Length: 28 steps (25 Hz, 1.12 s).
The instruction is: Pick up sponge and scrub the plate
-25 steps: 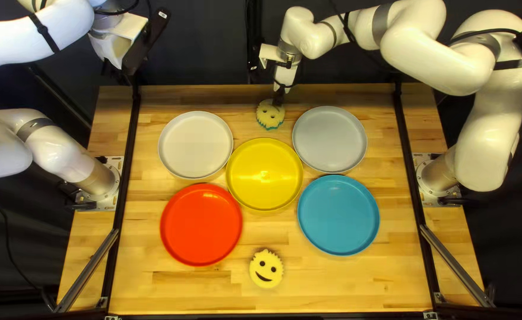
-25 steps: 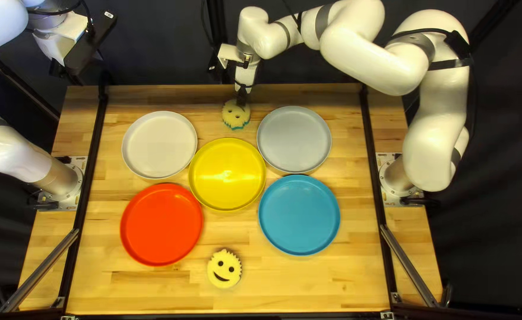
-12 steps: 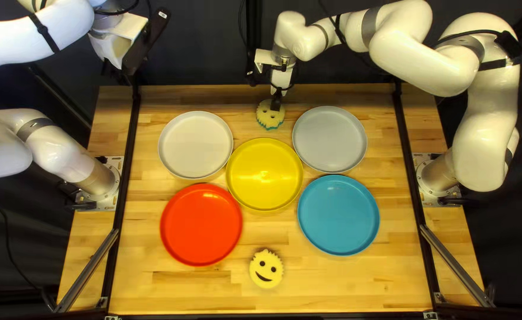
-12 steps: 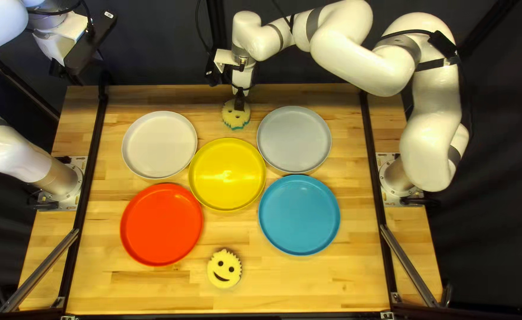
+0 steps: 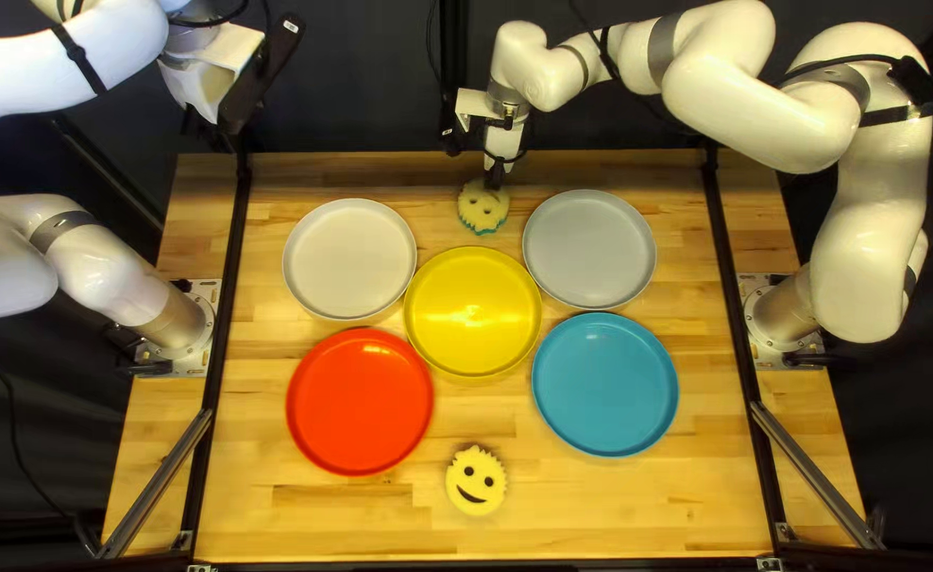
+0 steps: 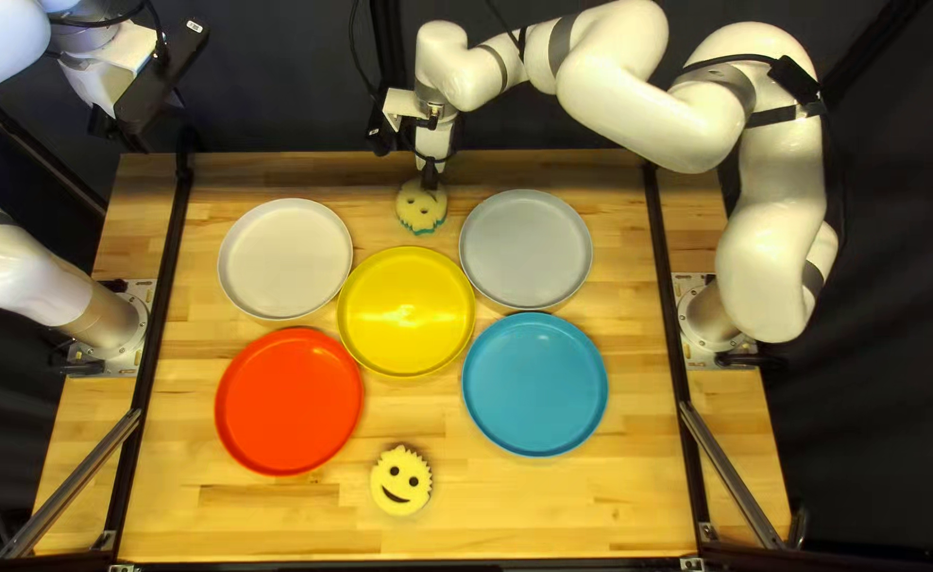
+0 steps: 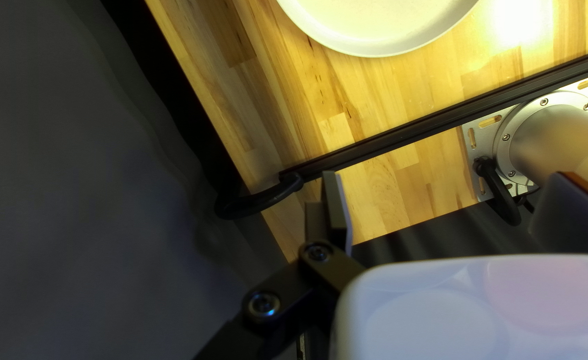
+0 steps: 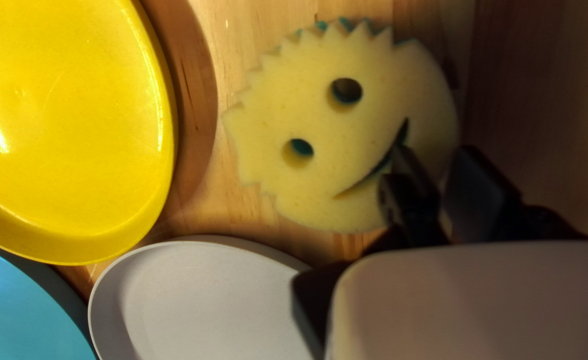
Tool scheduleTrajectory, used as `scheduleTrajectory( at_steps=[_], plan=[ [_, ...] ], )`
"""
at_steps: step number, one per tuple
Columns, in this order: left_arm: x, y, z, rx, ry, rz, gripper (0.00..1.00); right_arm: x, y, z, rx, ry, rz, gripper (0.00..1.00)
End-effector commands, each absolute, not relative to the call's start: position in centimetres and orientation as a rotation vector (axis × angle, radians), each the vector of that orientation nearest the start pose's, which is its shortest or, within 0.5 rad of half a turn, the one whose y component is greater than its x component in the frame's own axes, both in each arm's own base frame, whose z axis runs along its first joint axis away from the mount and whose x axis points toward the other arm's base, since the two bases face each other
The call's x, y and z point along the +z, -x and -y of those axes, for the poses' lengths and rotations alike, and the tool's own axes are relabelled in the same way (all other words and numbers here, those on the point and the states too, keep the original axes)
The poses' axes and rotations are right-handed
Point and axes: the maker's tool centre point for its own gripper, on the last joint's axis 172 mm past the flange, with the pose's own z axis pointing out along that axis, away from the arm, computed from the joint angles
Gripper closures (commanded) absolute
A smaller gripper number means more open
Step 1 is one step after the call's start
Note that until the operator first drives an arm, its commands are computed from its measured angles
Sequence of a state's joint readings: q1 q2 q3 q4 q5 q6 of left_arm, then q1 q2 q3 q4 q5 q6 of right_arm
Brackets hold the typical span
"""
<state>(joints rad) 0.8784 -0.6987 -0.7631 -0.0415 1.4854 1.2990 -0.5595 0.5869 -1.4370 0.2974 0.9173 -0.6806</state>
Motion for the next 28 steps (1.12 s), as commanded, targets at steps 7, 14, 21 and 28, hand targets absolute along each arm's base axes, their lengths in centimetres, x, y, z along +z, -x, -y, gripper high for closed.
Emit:
scheduleTrajectory(
  at_steps=[7, 14, 21, 28],
  plan=[
    [28.9, -18.5, -20.6, -0.041, 3.113, -0.658, 0.0, 5.2, -50.5, 26.4, -0.123, 2.913, -0.098, 1.0],
    [28.9, -18.5, -20.6, -0.041, 3.113, -0.658, 0.0, 6.0, -50.3, 25.8, -0.088, 2.893, -0.062, 0.0],
    [28.9, -18.5, -20.6, -0.041, 3.113, -0.658, 0.0, 5.0, -50.3, 26.1, -0.056, 2.871, -0.025, 0.0],
    [28.9, -18.5, -20.6, -0.041, 3.113, -0.658, 0.0, 4.0, -50.6, 26.6, -0.054, 2.854, -0.027, 0.0]
  ],
)
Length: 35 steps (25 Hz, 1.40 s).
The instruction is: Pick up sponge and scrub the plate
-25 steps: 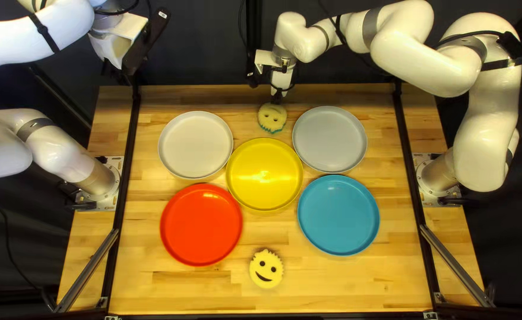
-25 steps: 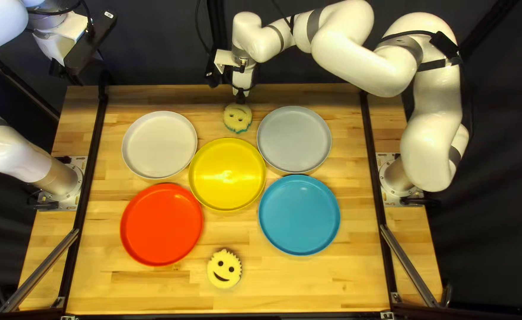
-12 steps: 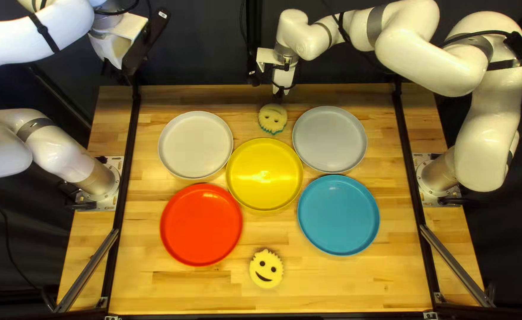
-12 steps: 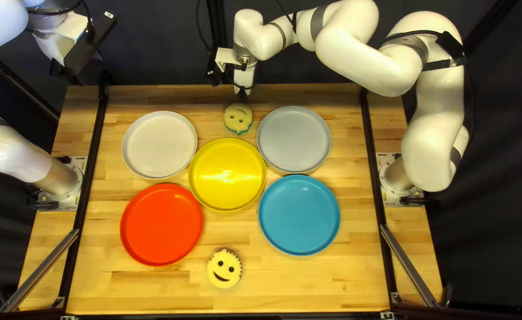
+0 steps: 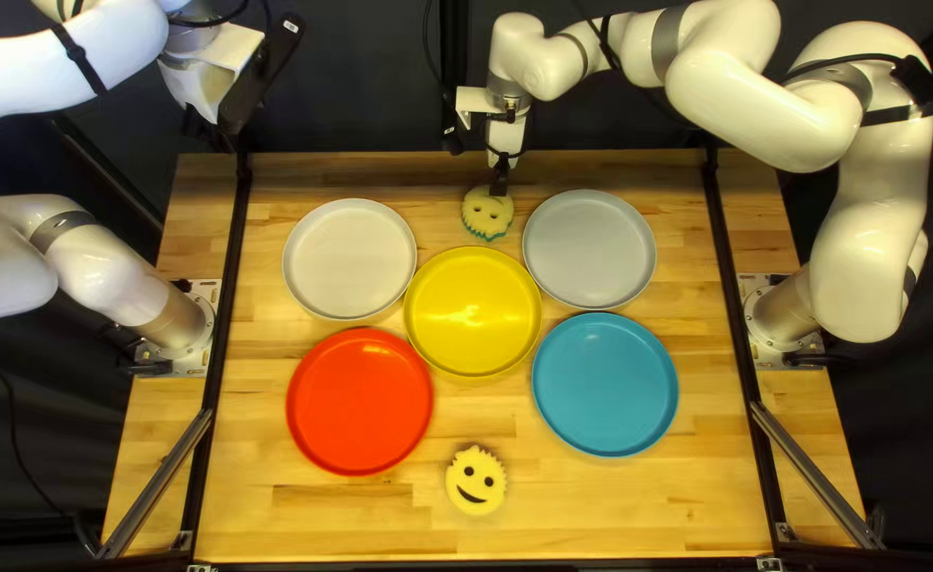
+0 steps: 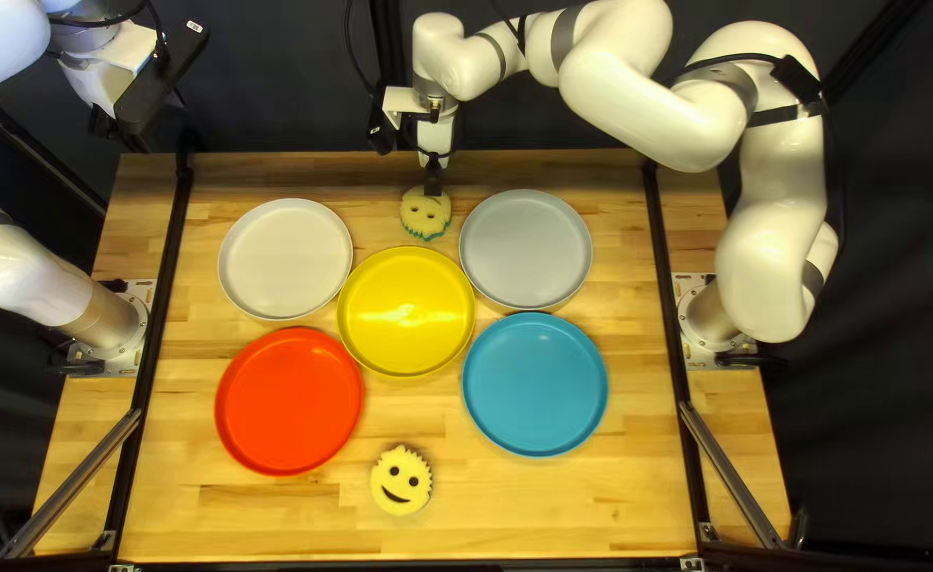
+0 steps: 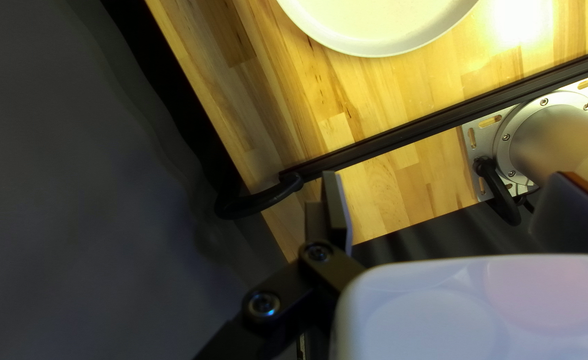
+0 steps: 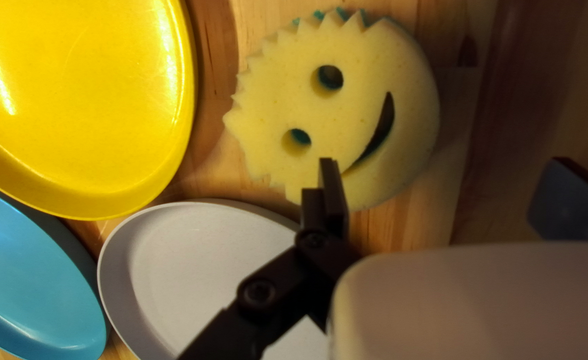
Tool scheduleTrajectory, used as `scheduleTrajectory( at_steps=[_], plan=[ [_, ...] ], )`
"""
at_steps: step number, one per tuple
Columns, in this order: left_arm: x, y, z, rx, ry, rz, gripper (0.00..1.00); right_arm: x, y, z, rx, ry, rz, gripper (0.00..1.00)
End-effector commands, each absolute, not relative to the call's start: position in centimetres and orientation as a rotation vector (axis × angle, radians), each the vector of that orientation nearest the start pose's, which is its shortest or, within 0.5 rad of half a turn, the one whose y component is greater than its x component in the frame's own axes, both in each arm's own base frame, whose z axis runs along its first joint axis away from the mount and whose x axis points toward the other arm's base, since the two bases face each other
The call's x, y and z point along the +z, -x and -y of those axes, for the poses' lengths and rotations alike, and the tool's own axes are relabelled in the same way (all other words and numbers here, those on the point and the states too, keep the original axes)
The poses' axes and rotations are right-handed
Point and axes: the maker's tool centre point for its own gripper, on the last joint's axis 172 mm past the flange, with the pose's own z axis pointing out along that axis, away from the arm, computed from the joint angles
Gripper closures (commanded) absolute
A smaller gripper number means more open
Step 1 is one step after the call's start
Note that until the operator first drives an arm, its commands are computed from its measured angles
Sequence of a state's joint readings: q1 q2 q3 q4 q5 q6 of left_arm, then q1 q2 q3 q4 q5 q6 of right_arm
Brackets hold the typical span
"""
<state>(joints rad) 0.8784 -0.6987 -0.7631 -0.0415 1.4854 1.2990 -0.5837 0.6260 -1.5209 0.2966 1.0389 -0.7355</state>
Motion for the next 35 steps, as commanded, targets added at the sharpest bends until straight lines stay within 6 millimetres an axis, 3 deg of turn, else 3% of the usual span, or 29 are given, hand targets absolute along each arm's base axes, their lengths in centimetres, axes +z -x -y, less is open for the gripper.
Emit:
scheduleTrajectory(
  at_steps=[1, 8, 9, 10, 11, 12, 23, 31, 35],
  plan=[
    [28.9, -18.5, -20.6, -0.041, 3.113, -0.658, 0.0, 3.9, -50.7, 26.6, -0.054, 2.854, -0.027, 0.0],
    [28.9, -18.5, -20.6, -0.041, 3.113, -0.658, 0.0, 3.2, -51.1, 26.0, -0.048, 2.846, -0.02, 0.0],
    [28.9, -18.5, -20.6, -0.041, 3.113, -0.658, 0.0, 3.2, -51.1, 26.0, -0.048, 2.846, -0.02, 0.04],
    [28.9, -18.5, -20.6, -0.041, 3.113, -0.658, 0.0, 3.2, -51.1, 26.0, -0.048, 2.846, -0.021, 0.21],
    [28.9, -18.5, -20.6, -0.041, 3.113, -0.658, 0.0, 3.2, -51.1, 26.0, -0.048, 2.846, -0.022, 0.95],
    [28.9, -18.5, -20.6, -0.041, 3.113, -0.658, 0.0, 3.2, -51.2, 26.0, -0.048, 2.848, -0.022, 1.0],
    [28.9, -18.5, -20.6, -0.041, 3.113, -0.658, 0.0, 3.6, -50.9, 26.1, -0.047, 2.869, -0.017, 1.0],
    [28.9, -18.5, -20.6, -0.041, 3.113, -0.658, 0.0, 7.4, -49.2, 25.4, -0.071, 2.925, -0.025, 1.0],
    [28.9, -18.5, -20.6, -0.041, 3.113, -0.658, 0.0, 9.9, -46.9, 24.7, -0.077, 2.98, -0.046, 1.0]
  ],
)
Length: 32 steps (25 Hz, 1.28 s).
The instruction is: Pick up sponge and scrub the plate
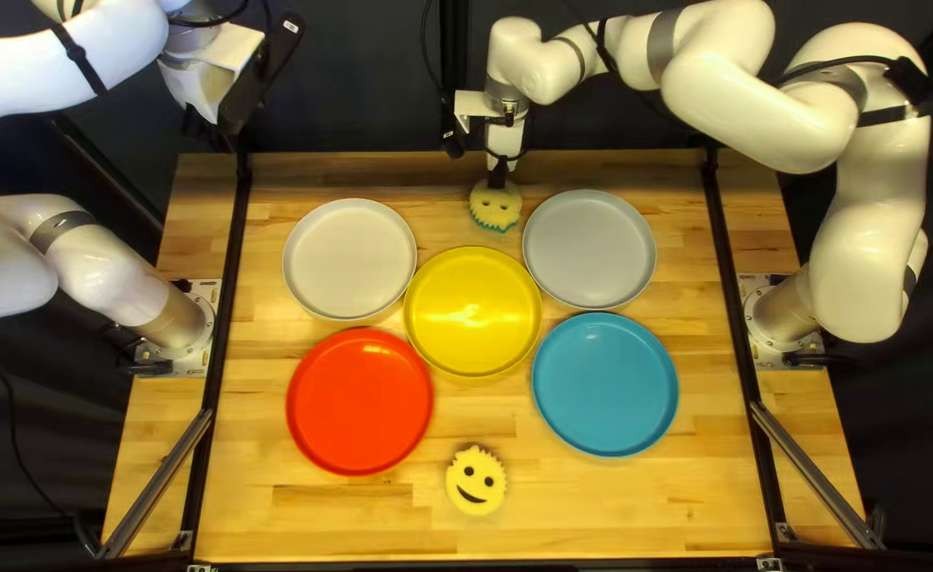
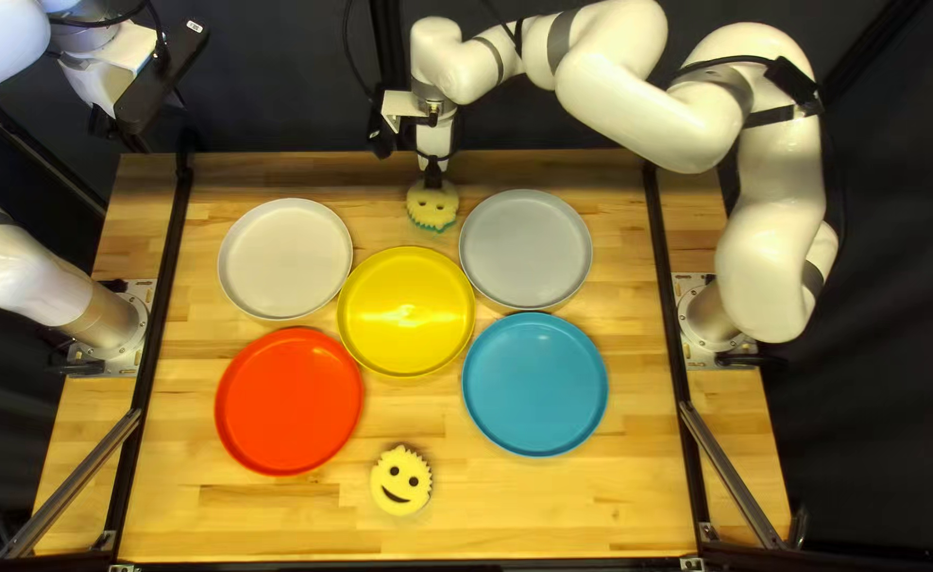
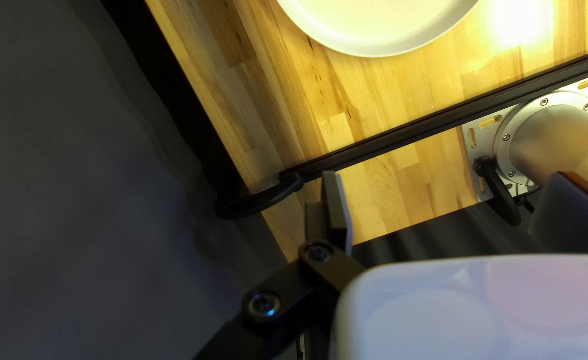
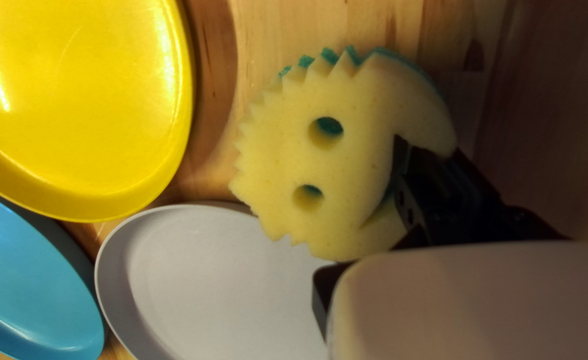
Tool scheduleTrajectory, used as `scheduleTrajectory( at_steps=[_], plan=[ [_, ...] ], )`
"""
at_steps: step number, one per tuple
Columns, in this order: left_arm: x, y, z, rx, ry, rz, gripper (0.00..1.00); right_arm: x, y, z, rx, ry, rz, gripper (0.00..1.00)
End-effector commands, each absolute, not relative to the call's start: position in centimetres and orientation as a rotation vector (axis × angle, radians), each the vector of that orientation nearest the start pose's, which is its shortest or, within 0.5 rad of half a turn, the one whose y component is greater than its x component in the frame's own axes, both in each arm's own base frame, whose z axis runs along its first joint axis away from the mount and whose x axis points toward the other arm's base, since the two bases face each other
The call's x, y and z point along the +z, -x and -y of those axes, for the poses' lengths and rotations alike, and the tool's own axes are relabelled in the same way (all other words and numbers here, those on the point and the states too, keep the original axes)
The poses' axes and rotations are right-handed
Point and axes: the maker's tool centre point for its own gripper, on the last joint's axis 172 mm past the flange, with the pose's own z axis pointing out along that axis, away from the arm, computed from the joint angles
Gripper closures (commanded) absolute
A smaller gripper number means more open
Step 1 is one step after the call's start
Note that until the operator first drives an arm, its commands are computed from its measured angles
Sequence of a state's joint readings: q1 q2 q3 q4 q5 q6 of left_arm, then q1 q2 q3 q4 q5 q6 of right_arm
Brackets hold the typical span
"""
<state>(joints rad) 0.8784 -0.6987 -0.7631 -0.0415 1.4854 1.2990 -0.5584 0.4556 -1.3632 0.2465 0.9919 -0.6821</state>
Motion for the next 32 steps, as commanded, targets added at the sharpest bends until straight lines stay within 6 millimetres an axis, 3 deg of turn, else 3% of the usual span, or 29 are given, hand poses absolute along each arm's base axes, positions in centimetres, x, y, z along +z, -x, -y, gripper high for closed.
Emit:
scheduleTrajectory(
  at_steps=[1, 6, 8, 15, 25, 32],
  plan=[
    [28.9, -18.5, -20.6, -0.041, 3.113, -0.658, 0.0, 10.2, -46.5, 24.5, -0.078, 2.988, -0.049, 1.0],
    [28.9, -18.5, -20.6, -0.041, 3.113, -0.658, 0.0, 11.6, -43.8, 21.3, -0.078, 3.058, -0.051, 1.0],
    [28.9, -18.5, -20.6, -0.041, 3.113, -0.658, 0.0, 11.3, -43.2, 19.6, -0.067, 3.092, -0.044, 1.0],
    [28.9, -18.5, -20.6, -0.041, 3.113, -0.658, 0.0, 9.9, -41.6, 16.3, -0.043, 3.174, -0.052, 1.0],
    [28.9, -18.5, -20.6, -0.041, 3.113, -0.658, 0.0, 8.6, -39.2, 15.1, 0.006, 3.261, -0.115, 1.0],
    [28.9, -18.5, -20.6, -0.041, 3.113, -0.658, 0.0, 7.6, -38.6, 15.6, 0.03, 3.3, -0.135, 1.0]
  ],
)
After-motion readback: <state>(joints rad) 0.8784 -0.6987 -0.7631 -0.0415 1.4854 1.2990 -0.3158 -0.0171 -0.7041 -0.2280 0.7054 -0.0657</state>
